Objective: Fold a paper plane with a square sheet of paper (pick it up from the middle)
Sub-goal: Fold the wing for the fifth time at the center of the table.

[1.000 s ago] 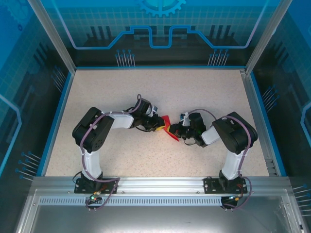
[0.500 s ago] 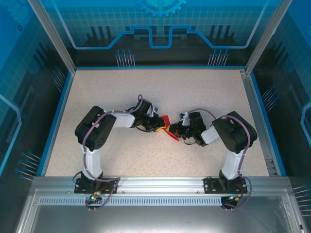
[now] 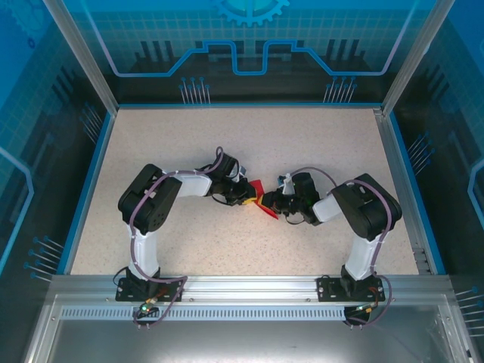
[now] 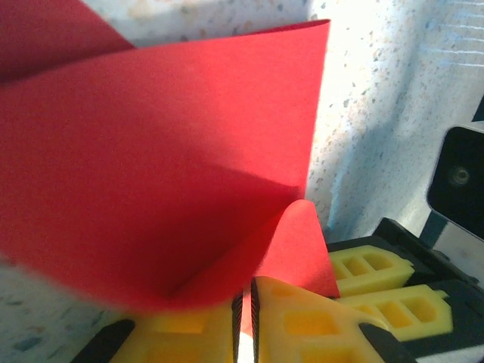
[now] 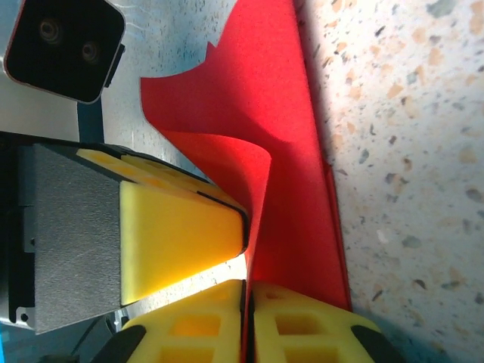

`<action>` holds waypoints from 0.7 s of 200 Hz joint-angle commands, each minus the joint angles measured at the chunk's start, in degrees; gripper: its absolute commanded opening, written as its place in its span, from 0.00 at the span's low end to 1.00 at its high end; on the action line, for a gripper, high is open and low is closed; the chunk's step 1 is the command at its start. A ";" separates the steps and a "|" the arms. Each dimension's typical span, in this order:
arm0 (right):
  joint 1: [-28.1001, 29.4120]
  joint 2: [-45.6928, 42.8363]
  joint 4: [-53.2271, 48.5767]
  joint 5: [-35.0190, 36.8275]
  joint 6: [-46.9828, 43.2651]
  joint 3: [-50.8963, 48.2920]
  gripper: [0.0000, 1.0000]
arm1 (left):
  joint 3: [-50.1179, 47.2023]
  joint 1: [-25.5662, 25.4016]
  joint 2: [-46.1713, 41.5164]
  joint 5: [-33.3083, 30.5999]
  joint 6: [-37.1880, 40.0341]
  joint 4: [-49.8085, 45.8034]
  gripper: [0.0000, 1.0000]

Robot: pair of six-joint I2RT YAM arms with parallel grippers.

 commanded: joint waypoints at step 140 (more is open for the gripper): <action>-2.47 -9.79 -31.76 -2.15 -12.21 2.19 0.17 | 3.56 -0.37 1.90 -1.75 2.57 -7.70 0.14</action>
